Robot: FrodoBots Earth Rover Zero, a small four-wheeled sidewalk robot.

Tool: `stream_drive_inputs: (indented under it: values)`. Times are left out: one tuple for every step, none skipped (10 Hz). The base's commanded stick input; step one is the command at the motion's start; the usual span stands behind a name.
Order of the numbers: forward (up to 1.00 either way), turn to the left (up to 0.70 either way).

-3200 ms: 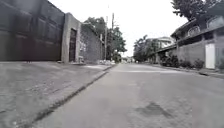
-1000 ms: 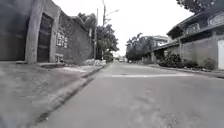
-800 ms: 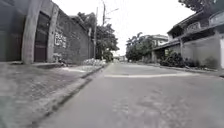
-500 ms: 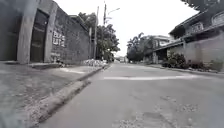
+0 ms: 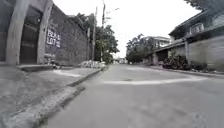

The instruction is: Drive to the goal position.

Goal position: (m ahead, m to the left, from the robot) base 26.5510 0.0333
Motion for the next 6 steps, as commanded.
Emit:
stream_drive_inputs:
  values:
    - [1.0, 0.16]
    - [1.0, 0.07]
    - [1.0, 0.03]
    - [1.0, 0.14]
    - [1.0, 0.12]
    - [1.0, 0.09]
